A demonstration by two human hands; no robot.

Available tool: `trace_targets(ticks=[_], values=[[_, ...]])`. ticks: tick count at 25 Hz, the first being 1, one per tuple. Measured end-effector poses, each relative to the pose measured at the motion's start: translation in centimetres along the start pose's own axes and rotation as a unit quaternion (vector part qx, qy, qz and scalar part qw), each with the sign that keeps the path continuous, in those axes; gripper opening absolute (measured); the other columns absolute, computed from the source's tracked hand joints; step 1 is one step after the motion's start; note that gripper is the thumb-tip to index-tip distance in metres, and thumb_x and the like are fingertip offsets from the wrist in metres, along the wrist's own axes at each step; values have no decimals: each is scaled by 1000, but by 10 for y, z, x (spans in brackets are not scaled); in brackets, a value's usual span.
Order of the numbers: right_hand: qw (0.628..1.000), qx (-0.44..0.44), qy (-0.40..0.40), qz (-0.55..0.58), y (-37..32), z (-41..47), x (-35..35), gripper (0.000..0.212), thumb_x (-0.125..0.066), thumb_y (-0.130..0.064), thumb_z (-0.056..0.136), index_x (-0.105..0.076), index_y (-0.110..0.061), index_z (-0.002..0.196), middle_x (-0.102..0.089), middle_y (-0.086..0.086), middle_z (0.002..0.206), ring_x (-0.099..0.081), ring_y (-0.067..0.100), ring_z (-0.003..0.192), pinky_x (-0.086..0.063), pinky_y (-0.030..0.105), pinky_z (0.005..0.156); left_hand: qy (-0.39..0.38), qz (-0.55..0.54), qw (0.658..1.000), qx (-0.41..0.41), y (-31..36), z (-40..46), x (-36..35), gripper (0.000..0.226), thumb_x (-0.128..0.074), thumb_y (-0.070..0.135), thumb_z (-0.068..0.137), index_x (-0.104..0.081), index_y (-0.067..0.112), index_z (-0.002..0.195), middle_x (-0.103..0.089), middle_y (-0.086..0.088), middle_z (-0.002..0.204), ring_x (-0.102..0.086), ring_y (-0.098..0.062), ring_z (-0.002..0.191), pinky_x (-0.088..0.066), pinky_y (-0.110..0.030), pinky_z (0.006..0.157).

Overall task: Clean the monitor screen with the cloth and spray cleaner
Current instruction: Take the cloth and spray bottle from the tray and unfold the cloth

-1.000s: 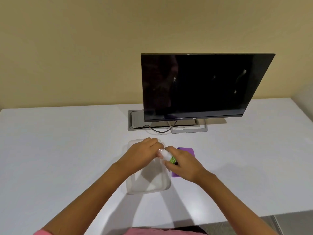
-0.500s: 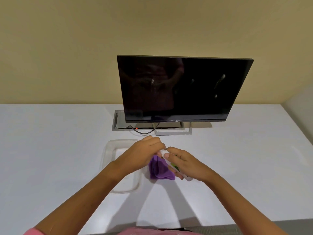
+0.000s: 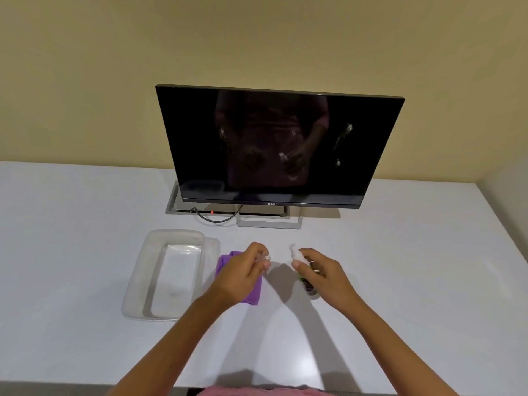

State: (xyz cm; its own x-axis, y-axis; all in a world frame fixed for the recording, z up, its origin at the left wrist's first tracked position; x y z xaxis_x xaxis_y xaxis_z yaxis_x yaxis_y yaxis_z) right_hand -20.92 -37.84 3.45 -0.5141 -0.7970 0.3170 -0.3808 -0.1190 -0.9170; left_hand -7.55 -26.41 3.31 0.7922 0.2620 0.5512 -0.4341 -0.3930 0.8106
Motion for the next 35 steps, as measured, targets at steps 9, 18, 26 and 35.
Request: trace_targets(ticks=[9, 18, 26, 35], values=[[985, 15, 170, -24, 81, 5, 64, 18, -63, -17, 92, -65, -34, 97, -69, -24, 82, -64, -6, 80, -44, 4, 66, 64, -4, 995, 78, -46, 51, -104, 16, -68, 17, 85, -64, 16, 101, -56, 2, 95, -58, -15, 84, -47, -15, 73], [978, 32, 163, -123, 108, 8, 67, 12, -51, -13, 98, -60, -19, 103, -64, 0, 74, -52, 2, 62, -38, 11, 57, 63, 31, 995, 77, -53, 62, -138, 11, -62, 12, 87, -67, 9, 97, -69, -3, 90, -61, -15, 80, -46, -19, 70], [981, 36, 135, -132, 112, 2, 62, 21, -49, -1, 96, -58, -15, 109, -65, -4, 90, -60, -3, 86, -42, 10, 68, 49, 35, 994, 96, -53, 61, -144, 31, -61, 16, 91, -58, 8, 121, -67, -8, 113, -64, -23, 103, -53, -27, 89], [966, 63, 238, -83, 89, -18, 72, 48, -64, -32, 90, -40, -22, 131, -41, -9, 130, -43, 16, 122, -38, 31, 98, 244, 130, 961, -7, -24, 24, -68, 32, -68, 1, 79, -64, 2, 111, -68, -16, 106, -64, -32, 95, -55, -41, 83]])
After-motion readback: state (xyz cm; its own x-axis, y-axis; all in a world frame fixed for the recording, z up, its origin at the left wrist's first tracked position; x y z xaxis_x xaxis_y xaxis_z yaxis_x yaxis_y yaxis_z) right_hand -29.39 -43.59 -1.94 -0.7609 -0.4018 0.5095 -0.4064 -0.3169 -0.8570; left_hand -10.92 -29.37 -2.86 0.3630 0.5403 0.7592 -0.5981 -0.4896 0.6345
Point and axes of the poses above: each hand's wrist, its own z-axis towards the middle knuckle, its own x-axis out of the back of the hand, y = z × x, the point moved 9 cm from there along z, towards the middle knuckle
